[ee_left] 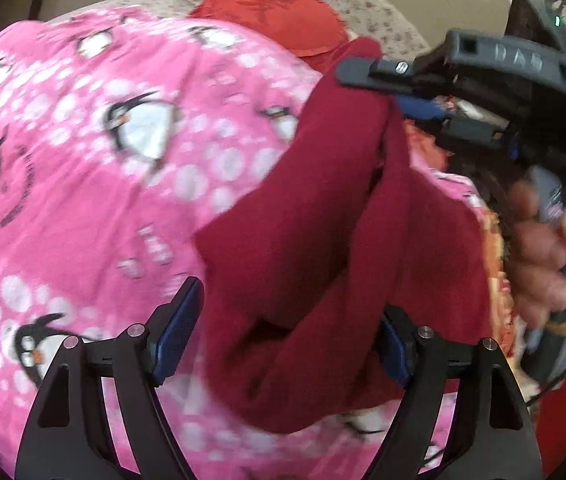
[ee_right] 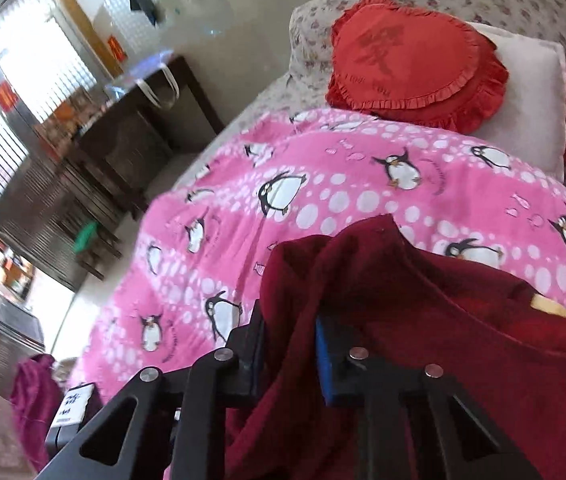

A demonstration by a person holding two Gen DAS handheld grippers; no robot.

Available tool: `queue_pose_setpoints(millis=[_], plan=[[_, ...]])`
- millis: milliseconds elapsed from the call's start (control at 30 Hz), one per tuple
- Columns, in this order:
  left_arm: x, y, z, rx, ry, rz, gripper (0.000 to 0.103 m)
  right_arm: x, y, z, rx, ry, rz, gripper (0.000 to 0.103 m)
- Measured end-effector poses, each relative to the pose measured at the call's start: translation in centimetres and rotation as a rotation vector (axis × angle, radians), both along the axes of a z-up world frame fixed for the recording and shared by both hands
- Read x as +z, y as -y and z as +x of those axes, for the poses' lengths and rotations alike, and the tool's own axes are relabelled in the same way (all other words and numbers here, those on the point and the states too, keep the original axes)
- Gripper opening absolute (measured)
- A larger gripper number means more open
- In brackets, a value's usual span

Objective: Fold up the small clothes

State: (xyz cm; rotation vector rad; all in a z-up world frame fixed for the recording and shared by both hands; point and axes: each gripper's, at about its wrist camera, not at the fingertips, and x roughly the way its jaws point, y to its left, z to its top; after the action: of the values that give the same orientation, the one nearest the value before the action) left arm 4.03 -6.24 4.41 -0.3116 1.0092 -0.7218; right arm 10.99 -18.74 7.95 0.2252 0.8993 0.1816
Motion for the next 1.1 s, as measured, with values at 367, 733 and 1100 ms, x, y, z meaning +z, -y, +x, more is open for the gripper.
queue_pose_setpoints(millis=[367,733,1100], plan=[[9.8,6.5,-6.8,-0.194,0.218,-0.039,0.029,6.2,8.8,-9.2,-0.099,0.187,0.149,0.017],[7.5,20.0,-13.7,-0.447,0.217,0.027,0.028,3.9,21.4,-20.8,-0.392,0.221,0.226,0.018],[6.7,20.1,-16.8,-0.543,0.266,0.111,0.047,1.4,22.5,-24.9,-0.45,0.176,0.256,0.064]])
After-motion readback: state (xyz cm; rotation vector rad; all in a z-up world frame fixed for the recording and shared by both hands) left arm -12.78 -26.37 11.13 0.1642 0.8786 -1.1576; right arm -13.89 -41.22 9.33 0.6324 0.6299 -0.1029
